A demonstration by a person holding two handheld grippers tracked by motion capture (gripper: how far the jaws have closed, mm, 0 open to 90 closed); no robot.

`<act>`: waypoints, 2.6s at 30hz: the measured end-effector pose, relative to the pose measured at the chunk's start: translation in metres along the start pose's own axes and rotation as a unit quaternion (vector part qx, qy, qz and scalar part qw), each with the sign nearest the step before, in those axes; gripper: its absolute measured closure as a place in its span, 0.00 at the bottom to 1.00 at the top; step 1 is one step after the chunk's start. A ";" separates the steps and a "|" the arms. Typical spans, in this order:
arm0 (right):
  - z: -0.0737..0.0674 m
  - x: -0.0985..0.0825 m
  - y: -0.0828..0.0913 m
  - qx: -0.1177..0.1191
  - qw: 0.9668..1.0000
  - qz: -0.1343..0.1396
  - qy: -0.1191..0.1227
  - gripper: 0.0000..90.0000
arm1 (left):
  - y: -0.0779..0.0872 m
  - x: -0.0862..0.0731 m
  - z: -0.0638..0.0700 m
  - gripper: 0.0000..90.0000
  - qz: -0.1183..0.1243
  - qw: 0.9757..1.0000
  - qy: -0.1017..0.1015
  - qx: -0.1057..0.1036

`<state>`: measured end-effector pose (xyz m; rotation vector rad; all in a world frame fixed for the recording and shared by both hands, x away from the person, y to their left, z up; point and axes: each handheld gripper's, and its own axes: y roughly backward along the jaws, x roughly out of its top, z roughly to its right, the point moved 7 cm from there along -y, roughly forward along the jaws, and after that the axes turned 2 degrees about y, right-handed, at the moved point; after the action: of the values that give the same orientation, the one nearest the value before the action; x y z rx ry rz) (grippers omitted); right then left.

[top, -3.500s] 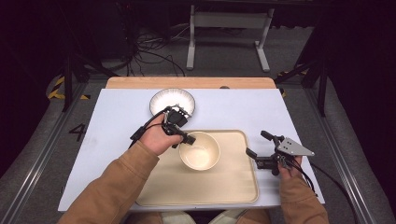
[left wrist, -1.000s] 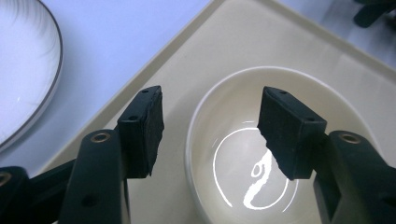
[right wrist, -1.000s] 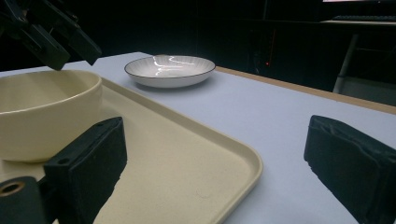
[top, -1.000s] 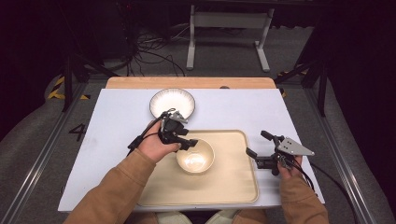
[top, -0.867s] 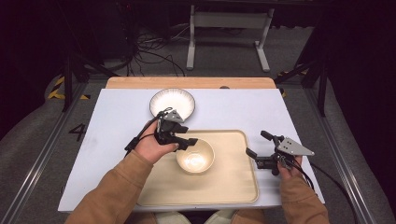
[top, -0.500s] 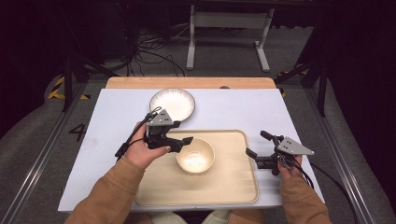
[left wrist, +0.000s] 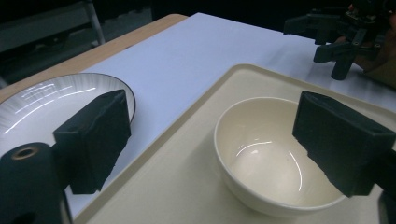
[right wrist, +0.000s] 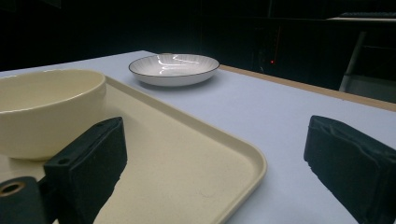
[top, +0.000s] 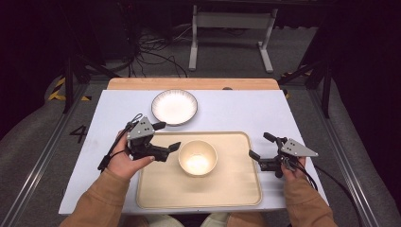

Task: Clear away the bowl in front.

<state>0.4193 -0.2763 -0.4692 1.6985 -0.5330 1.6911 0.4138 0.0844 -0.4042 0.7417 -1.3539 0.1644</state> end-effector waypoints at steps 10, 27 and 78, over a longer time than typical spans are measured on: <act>-0.001 0.000 0.000 0.001 1.000 0.003 0.004 0.07 | 0.015 -0.005 -0.007 0.07 0.026 1.000 0.004 0.007; 0.000 0.001 0.003 0.002 1.000 0.012 0.000 0.07 | 0.041 -0.033 -0.030 0.06 0.053 0.998 0.015 0.033; 0.000 0.001 0.005 0.011 1.000 0.025 -0.005 0.08 | 0.056 -0.112 -0.056 0.06 0.055 0.993 0.065 0.082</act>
<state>0.4160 -0.2794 -0.4669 1.7233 -0.5690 1.7300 0.4039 0.1935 -0.4877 0.7798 -1.2673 0.4102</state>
